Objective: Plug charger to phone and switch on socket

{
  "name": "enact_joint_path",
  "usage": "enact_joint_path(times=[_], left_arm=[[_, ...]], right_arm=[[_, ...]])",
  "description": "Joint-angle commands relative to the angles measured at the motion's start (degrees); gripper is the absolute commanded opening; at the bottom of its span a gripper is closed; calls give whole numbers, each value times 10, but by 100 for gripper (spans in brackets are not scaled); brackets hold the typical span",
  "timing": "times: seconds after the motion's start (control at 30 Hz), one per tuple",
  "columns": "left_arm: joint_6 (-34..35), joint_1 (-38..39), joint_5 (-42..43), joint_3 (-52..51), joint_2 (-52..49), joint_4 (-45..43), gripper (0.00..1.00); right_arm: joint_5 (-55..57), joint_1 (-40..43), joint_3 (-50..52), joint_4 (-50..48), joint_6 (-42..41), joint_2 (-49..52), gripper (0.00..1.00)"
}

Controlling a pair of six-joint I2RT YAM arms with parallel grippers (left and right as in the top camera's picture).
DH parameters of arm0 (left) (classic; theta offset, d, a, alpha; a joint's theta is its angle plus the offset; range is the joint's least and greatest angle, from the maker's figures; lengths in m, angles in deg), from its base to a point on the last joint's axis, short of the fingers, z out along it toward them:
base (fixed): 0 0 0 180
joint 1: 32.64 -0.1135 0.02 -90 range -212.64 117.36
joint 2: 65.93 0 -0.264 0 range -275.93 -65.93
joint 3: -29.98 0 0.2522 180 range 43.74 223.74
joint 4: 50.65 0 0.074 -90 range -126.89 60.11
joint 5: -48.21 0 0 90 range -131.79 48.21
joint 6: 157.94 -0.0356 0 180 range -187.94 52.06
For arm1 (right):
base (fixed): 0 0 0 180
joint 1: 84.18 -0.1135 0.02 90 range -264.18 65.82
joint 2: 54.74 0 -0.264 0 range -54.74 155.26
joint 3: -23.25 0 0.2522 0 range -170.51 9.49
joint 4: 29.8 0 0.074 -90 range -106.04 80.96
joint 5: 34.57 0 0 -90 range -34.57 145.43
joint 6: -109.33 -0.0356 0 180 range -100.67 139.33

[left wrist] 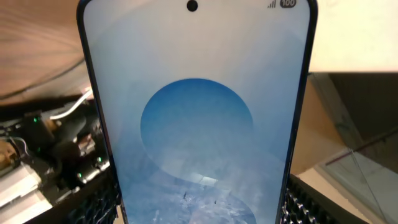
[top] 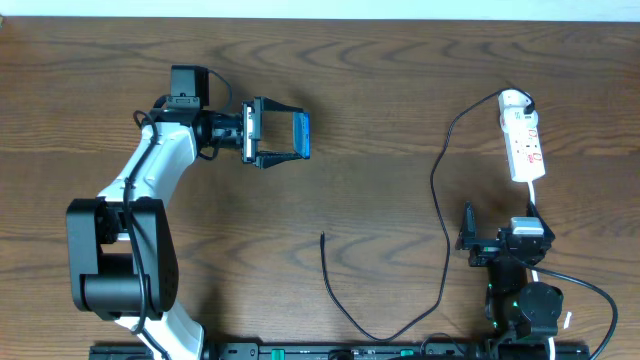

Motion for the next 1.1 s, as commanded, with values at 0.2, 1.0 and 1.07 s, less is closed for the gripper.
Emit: enact_joint_path(times=[0.2,1.0,1.07], left_arm=[[-78,-2,-86,3,17,-2,8],[-119,-1,-96,3,17,-211,7],[-119,-1,-94,3,17,-222,7]], right_arm=[[3,-5,1,2,5,-5,99],[-12,-5,1,-32,-39,-5,99],[-12,-5,0,-48,-100,-5,99]])
